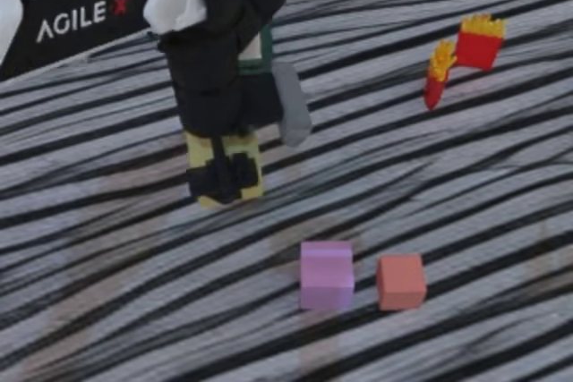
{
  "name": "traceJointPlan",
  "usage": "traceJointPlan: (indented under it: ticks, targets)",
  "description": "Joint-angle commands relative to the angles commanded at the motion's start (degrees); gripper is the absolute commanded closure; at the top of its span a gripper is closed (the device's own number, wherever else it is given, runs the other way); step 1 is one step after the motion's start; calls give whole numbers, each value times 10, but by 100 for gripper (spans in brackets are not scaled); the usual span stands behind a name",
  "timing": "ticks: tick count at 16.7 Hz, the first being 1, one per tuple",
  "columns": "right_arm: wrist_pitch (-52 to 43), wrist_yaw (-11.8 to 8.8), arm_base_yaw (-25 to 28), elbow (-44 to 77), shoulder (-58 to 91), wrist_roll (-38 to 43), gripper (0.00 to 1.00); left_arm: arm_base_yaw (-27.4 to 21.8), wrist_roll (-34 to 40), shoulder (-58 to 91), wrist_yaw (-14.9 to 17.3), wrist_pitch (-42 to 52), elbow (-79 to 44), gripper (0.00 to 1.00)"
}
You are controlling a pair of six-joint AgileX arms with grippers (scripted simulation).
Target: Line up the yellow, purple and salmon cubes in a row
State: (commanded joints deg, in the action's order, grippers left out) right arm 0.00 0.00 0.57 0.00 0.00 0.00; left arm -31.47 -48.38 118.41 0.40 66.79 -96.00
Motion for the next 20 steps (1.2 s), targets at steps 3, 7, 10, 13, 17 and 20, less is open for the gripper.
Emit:
traceJointPlan:
  ticks: [3,7,10,13,17,20]
  targets:
    - [0,0,0,0,0,0,0,-21,-23,-73,-1,-17,94,100]
    - [0,0,0,0,0,0,0,-46,-50,-150,-2,-34,190,100]
    - [0,0,0,0,0,0,0,-51,-56,-163,-2,-36,204,100]
    - [0,0,0,0,0,0,0,-48,-55,-160,-2,-37,204,100]
    - [0,0,0,0,0,0,0,-49,-54,-142,-2,-89,234,100]
    - [0,0,0,0,0,0,0,-52,-54,-122,-2,-145,270,100]
